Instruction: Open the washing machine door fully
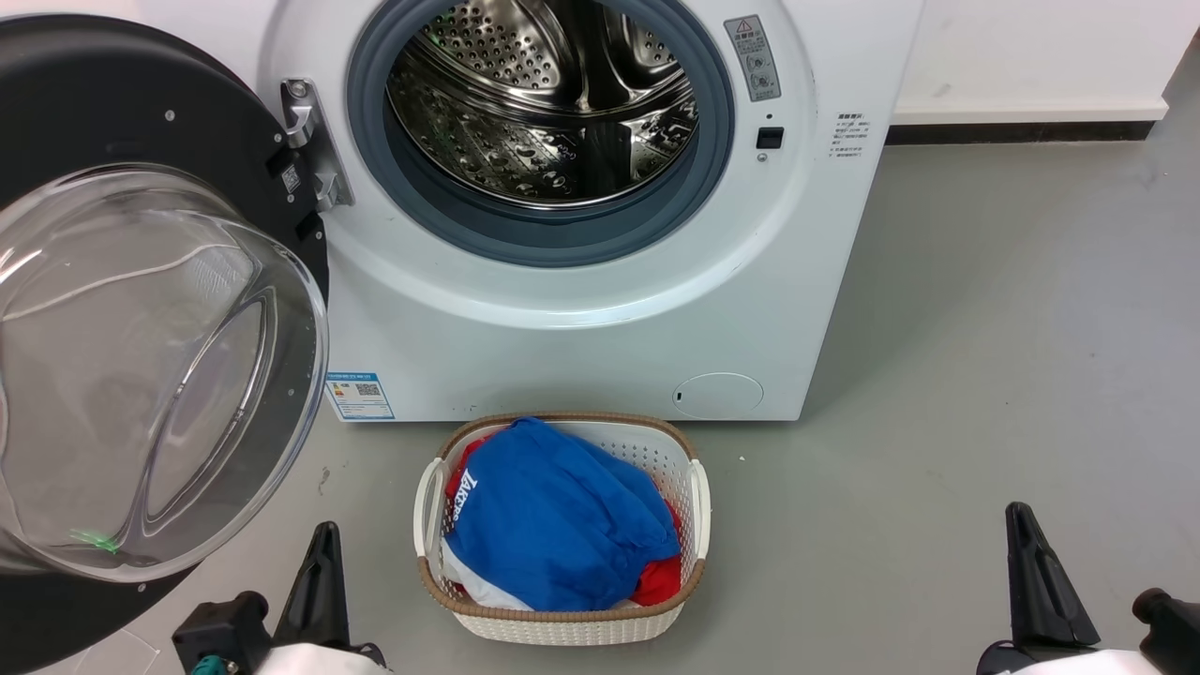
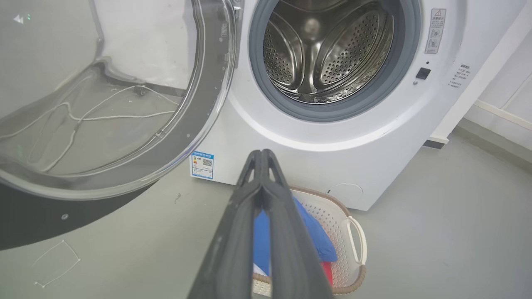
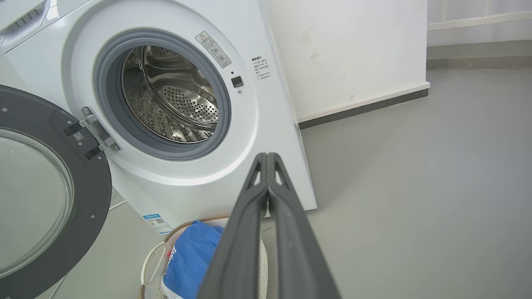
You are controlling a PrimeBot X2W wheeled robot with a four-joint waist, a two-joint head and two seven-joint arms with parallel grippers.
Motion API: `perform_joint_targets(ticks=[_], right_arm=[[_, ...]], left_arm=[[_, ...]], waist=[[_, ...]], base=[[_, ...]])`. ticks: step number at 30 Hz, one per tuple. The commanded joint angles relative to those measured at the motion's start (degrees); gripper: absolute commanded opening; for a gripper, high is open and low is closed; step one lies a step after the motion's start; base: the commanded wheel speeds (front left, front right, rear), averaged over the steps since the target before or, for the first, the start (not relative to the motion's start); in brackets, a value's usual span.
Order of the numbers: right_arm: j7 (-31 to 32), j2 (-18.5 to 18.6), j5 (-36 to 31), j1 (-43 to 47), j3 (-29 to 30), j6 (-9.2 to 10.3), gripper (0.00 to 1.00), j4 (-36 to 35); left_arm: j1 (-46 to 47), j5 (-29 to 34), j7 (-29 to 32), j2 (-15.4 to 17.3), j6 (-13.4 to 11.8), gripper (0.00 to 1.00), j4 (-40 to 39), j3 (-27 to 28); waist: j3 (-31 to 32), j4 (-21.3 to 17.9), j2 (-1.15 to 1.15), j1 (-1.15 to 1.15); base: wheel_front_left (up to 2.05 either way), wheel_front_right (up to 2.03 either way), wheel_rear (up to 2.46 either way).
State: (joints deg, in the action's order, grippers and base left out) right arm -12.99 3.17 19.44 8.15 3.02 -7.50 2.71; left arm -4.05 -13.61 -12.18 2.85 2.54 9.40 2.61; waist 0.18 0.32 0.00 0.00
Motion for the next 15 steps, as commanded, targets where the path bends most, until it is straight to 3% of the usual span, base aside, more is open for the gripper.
perform_joint_targets(ticks=[1, 15], right_arm=[[0.44, 0.53, 2.54, -1.70, -0.08, 0.00, 0.00, -0.36], [3.68, 1.22, 18.80, -4.56, -0.42, 0.00, 0.00, 2.07]], left_arm=[[1.85, -2.54, 0.51, 0.03, 0.34, 0.00, -0.66, 0.38], [3.65, -19.16, 4.33, 0.04, 1.36, 0.00, 0.27, 1.00]], waist=[[-0.01, 0.00, 0.00, 0.00], [-0.06, -0.05, 0.00, 0.00]], base=[[0.00, 0.00, 0.00], [0.00, 0.00, 0.00]])
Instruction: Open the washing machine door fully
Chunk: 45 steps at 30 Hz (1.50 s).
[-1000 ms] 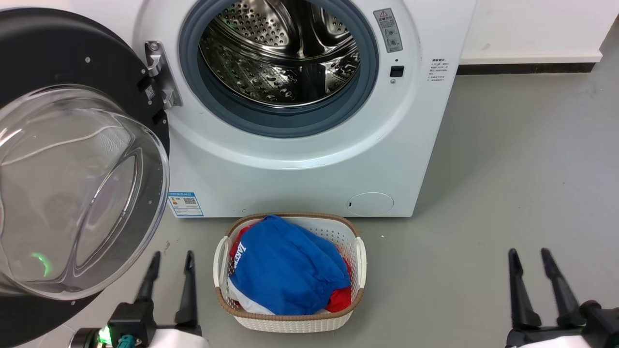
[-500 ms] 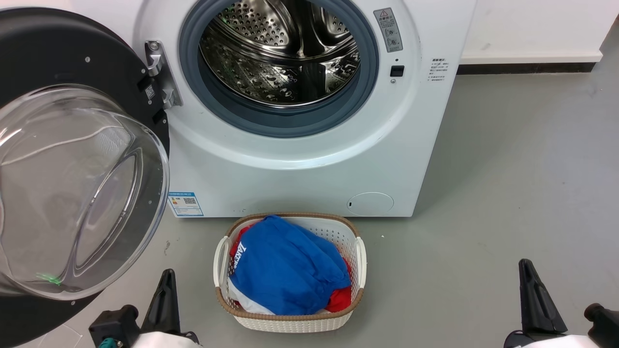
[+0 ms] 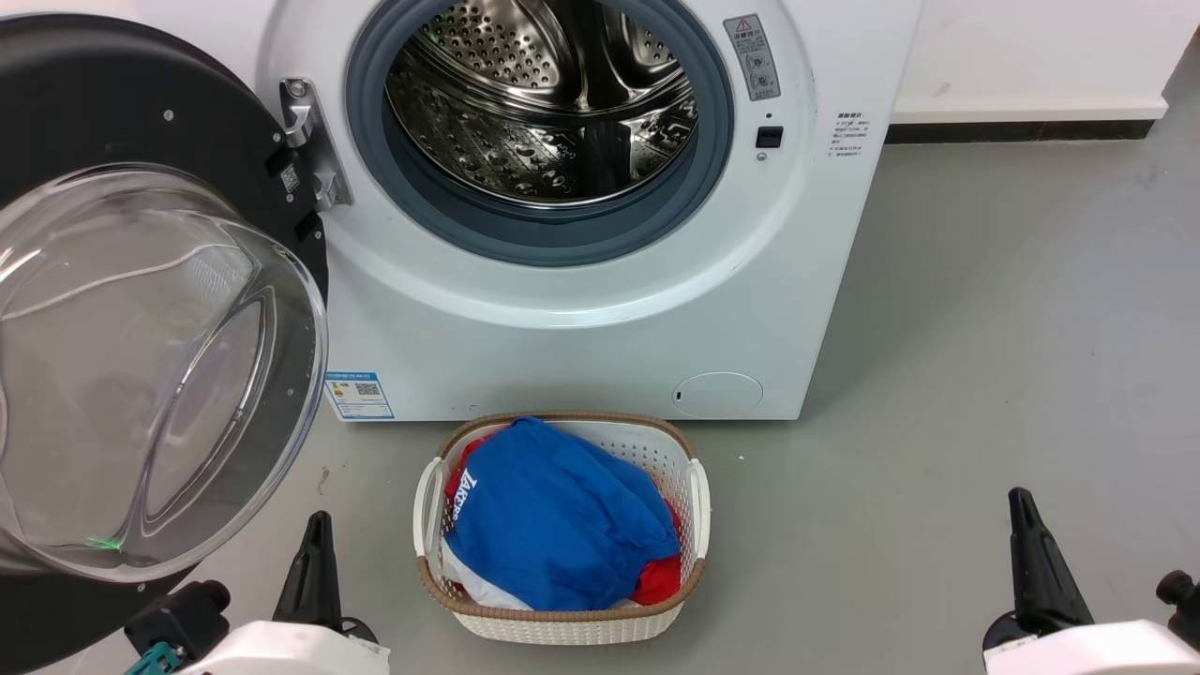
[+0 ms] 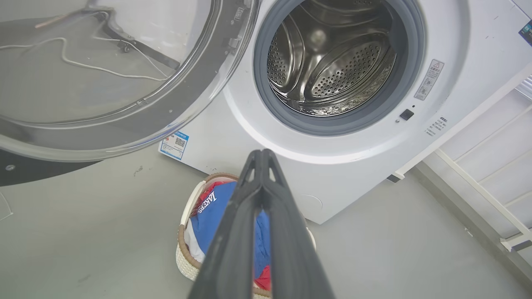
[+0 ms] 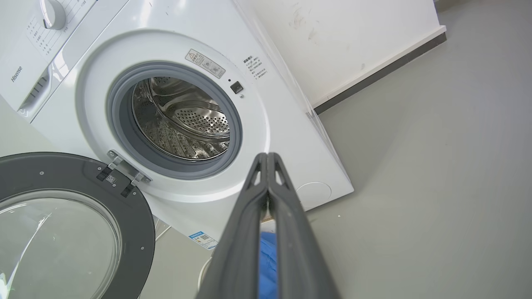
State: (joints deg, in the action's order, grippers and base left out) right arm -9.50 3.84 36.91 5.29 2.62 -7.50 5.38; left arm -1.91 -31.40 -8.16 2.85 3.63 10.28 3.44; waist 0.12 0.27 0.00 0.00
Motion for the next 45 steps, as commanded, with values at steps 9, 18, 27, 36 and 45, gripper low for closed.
perform_joint_targets(ticks=[9, 18, 27, 36, 45], right_arm=[[1.90, 0.78, 9.13, -3.09, -0.05, 0.00, 0.00, 0.61], [3.54, 0.91, 16.17, -4.27, 0.02, 0.00, 0.00, 1.70], [5.07, 0.98, 22.53, -5.38, 0.15, 0.00, 0.00, 2.76], [6.50, 1.01, 28.34, -6.41, 0.33, 0.00, 0.00, 3.68], [7.93, 0.99, 33.64, -7.40, 0.54, 0.01, 0.00, 4.58]], left_arm=[[2.46, -9.43, 2.26, 0.04, 0.79, 0.00, -0.03, 0.57], [3.37, -16.79, 4.07, 0.04, 1.25, 0.00, 0.48, 0.96], [4.23, -23.52, 5.67, 0.04, 1.65, 0.00, 1.00, 1.32], [4.98, -29.69, 7.17, 0.04, 2.00, 0.00, 1.43, 1.63], [5.55, -35.34, 8.58, 0.04, 2.45, 0.00, 1.85, 1.88]], waist=[[-0.03, -0.03, 0.00, 0.00], [-0.06, -0.05, 0.00, 0.00], [-0.09, -0.07, 0.00, 0.00], [-0.11, -0.10, 0.00, 0.00], [-0.14, -0.12, 0.00, 0.00]], base=[[0.00, 0.00, 0.00], [0.00, 0.00, 0.00], [0.00, 0.00, 0.00], [0.00, 0.00, 0.00], [0.00, 0.00, 0.00]])
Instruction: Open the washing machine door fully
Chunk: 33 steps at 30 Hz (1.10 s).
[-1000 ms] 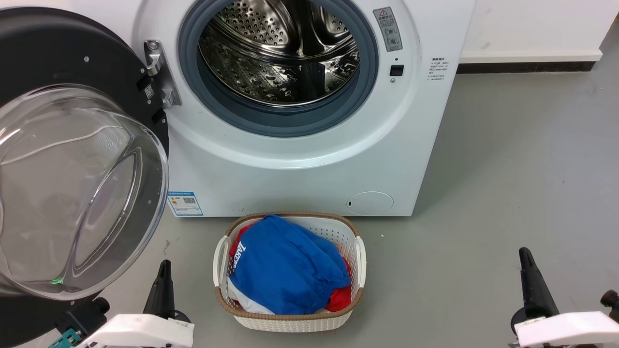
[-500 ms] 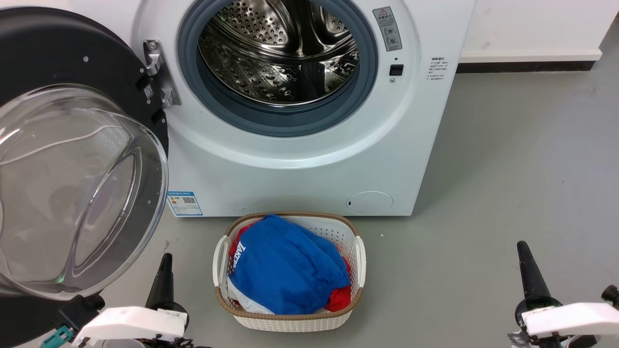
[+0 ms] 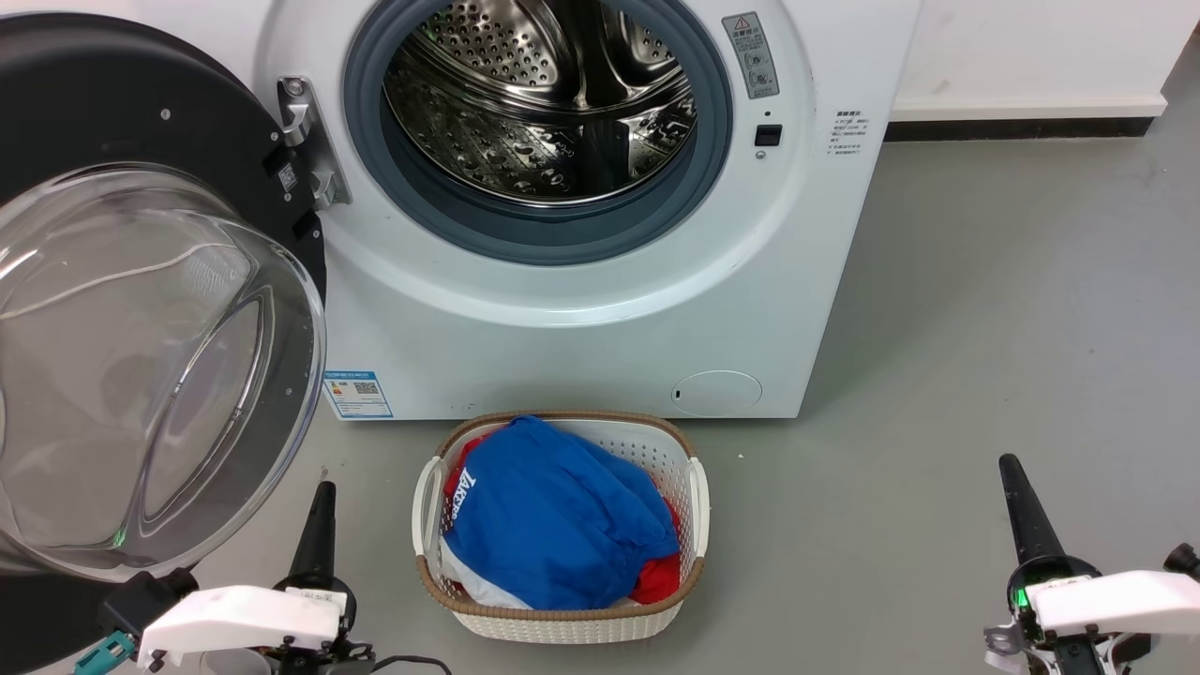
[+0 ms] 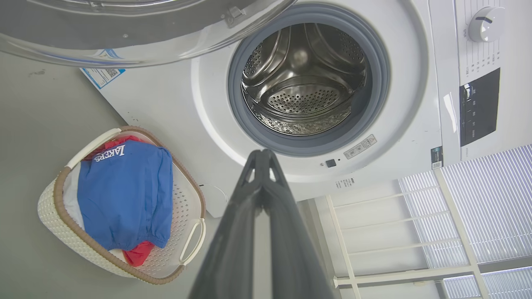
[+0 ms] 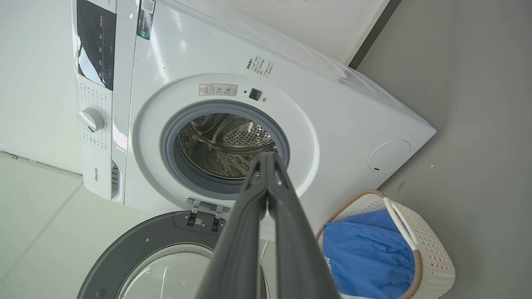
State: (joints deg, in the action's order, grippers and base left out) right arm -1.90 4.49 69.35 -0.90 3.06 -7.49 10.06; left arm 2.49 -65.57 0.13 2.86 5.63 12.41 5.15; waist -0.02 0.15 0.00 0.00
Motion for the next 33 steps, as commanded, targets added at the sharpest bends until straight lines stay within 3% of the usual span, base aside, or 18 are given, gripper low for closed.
perform_joint_targets(ticks=[1, 33], right_arm=[[0.47, 0.34, 1.79, -1.30, 0.13, -0.01, 0.00, 0.00], [4.64, 0.04, 16.86, -4.25, 0.98, 0.00, 0.00, 2.53]], left_arm=[[1.23, -1.80, 0.43, 0.03, 0.50, 0.00, -0.23, 0.21], [3.05, -18.18, 4.44, 0.02, 1.45, 0.00, 1.08, 1.05]], waist=[[0.00, 0.00, 0.00, 0.00], [-0.10, -0.09, 0.00, 0.00]], base=[[0.00, 0.00, 0.00], [0.00, 0.00, 0.00]])
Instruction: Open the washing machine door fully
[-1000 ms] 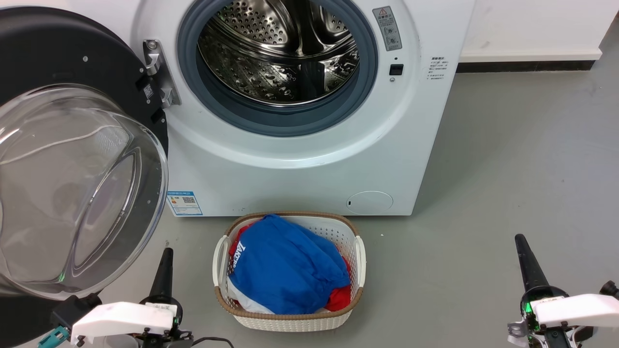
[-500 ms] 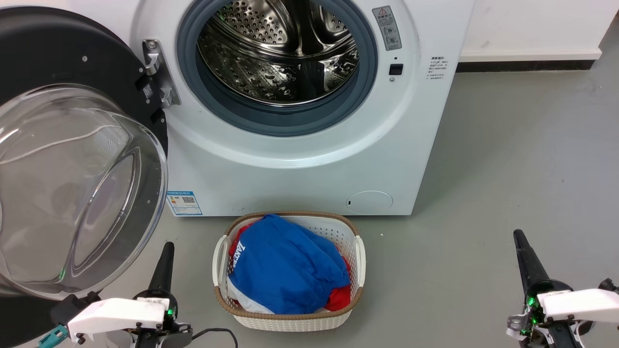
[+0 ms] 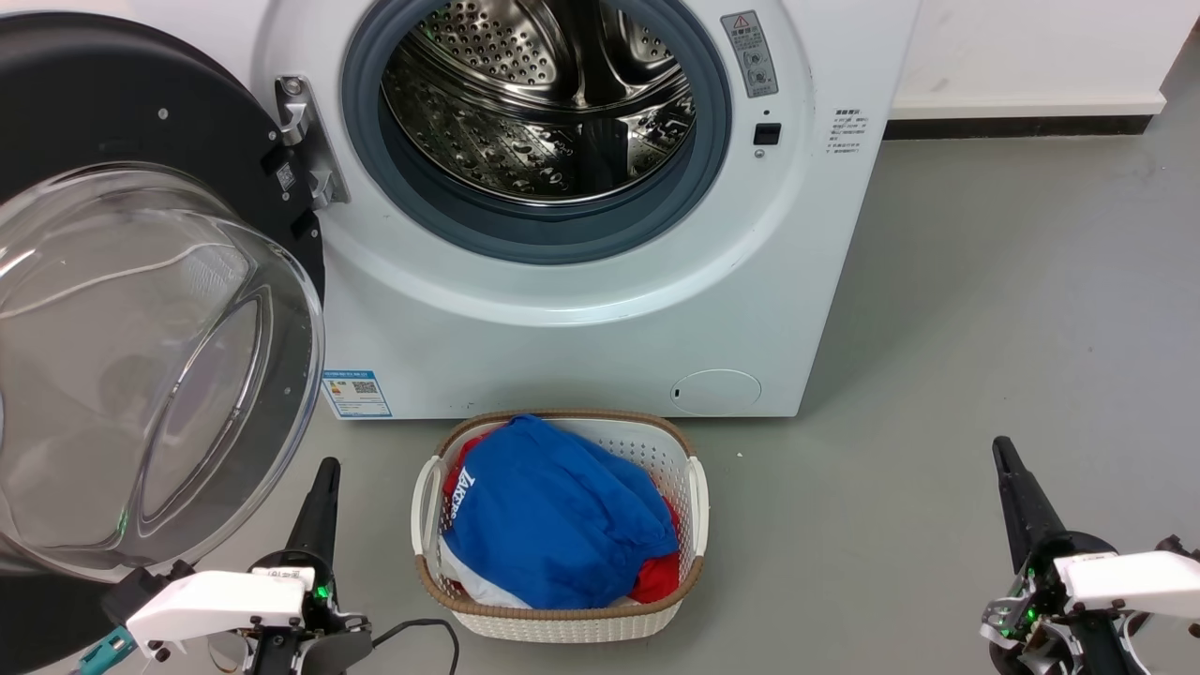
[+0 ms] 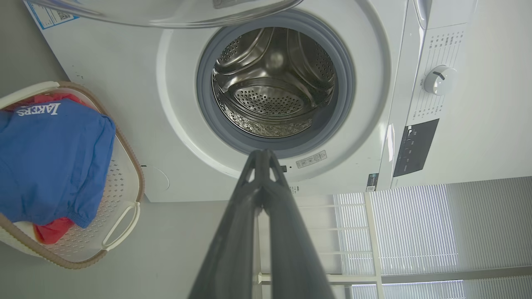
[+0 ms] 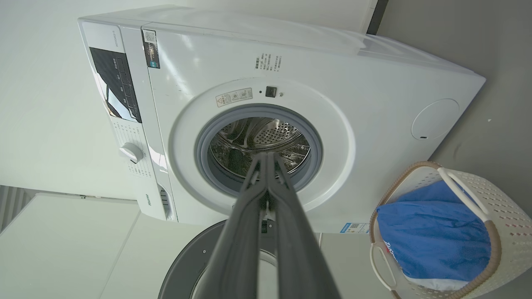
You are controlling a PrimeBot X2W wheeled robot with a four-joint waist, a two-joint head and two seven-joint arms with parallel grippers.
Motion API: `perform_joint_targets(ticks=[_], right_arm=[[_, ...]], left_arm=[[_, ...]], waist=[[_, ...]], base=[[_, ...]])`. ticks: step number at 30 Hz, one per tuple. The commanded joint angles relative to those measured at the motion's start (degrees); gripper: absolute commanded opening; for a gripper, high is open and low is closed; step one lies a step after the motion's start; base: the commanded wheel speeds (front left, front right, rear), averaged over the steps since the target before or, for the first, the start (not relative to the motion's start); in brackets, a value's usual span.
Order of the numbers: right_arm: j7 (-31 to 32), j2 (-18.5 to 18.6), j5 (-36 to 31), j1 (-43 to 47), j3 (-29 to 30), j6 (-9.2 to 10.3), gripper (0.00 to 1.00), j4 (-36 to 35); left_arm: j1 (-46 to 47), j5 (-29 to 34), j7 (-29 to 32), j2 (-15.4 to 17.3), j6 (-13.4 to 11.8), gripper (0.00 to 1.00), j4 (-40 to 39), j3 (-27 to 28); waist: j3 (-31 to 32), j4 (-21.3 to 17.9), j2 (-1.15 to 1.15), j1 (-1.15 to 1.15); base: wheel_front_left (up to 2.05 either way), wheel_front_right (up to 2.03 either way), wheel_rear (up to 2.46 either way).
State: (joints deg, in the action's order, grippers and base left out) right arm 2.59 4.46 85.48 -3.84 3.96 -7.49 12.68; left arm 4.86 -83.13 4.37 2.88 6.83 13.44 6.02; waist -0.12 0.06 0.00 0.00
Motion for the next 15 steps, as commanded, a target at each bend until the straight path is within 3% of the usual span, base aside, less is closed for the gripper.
perform_joint_targets(ticks=[1, 15], right_arm=[[0.33, 0.06, 1.14, -1.33, 0.09, 0.00, 0.00, -0.03], [2.07, -0.15, 6.78, -2.41, 0.51, 0.00, 0.00, 1.07]], left_arm=[[0.73, -1.10, 0.38, -0.01, 0.30, 0.00, 0.09, 0.23], [1.63, -7.25, 1.86, -0.01, 0.68, 0.00, 0.52, 0.57]], waist=[[0.00, 0.00, 0.00, 0.00], [-0.05, -0.04, 0.00, 0.00]], base=[[0.00, 0.00, 0.00], [0.00, 0.00, 0.00]])
